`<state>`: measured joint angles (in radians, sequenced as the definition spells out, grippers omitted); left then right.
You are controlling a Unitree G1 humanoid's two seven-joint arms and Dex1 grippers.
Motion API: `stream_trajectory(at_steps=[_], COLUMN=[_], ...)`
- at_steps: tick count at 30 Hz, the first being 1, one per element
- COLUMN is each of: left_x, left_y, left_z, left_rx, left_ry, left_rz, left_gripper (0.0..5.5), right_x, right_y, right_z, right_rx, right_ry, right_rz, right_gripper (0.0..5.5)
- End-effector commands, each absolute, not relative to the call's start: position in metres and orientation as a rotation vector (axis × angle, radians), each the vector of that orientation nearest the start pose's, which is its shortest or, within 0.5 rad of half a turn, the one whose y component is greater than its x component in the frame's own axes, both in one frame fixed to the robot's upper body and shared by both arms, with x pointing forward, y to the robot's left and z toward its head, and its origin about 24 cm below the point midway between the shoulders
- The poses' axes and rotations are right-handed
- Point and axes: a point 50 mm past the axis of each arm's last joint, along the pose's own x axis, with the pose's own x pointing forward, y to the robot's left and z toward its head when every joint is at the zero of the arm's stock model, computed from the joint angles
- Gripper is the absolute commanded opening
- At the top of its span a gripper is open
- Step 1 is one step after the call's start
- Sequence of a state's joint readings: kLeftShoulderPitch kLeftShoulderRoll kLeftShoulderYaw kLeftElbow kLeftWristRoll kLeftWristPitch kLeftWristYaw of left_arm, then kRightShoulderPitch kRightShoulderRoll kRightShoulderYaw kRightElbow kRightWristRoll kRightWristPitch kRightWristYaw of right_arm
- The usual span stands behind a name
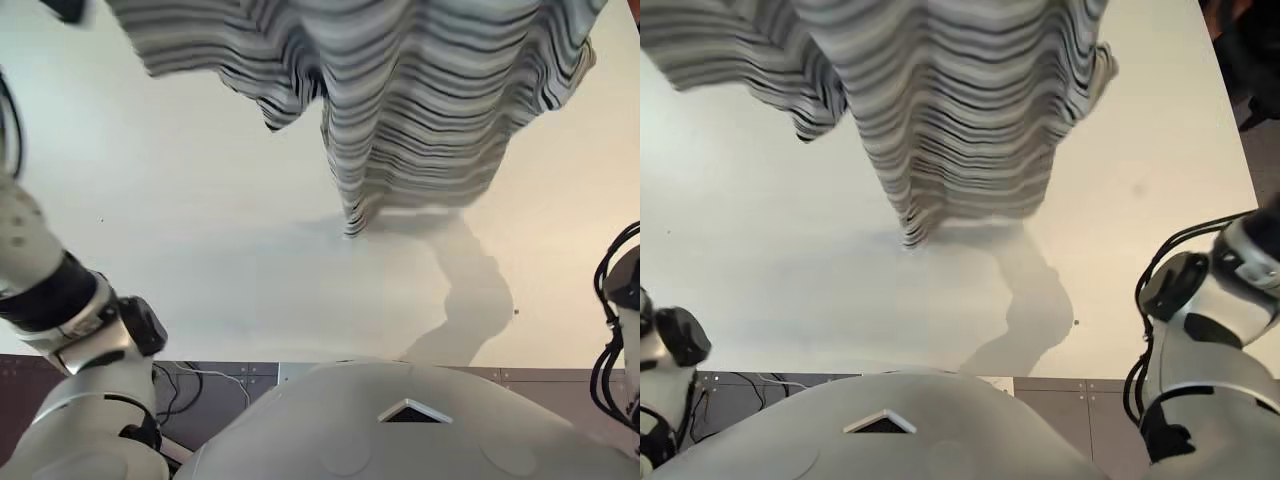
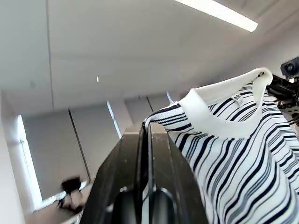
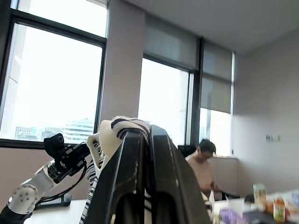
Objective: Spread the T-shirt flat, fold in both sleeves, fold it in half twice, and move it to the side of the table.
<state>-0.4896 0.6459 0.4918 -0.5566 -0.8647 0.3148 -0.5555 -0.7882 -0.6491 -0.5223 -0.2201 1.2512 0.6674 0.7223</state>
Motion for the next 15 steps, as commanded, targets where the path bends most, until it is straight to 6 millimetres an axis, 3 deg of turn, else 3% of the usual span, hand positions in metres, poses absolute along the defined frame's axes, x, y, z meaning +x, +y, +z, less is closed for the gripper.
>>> stream_trajectory(at_steps=[1, 4, 9, 12, 15], left_x=[0.181, 0.163, 0.153, 0.171, 0.200], left_y=[0.211, 0.206, 0.206, 0.209, 0.208], left_z=[0.352, 0.369, 0.369, 0.343, 0.294], left_rx=[0.140, 0.148, 0.133, 0.182, 0.349], left_ry=[-1.021, -1.078, -1.027, -0.862, -0.579], left_rz=[-0.794, -0.870, -0.897, -0.857, -0.823], left_gripper=[0.11, 0.11, 0.11, 0.11, 0.11], right_x=[0.197, 0.174, 0.166, 0.182, 0.206], right_y=[-0.230, -0.231, -0.226, -0.218, -0.215], right_z=[0.381, 0.391, 0.383, 0.360, 0.325], right_rx=[0.165, 0.089, 0.037, -0.030, -0.145], right_ry=[-0.955, -1.024, -0.964, -0.826, -0.629], right_rz=[1.136, 1.122, 1.076, 1.029, 0.965], right_gripper=[0.10, 0.10, 0.10, 0.10, 0.10])
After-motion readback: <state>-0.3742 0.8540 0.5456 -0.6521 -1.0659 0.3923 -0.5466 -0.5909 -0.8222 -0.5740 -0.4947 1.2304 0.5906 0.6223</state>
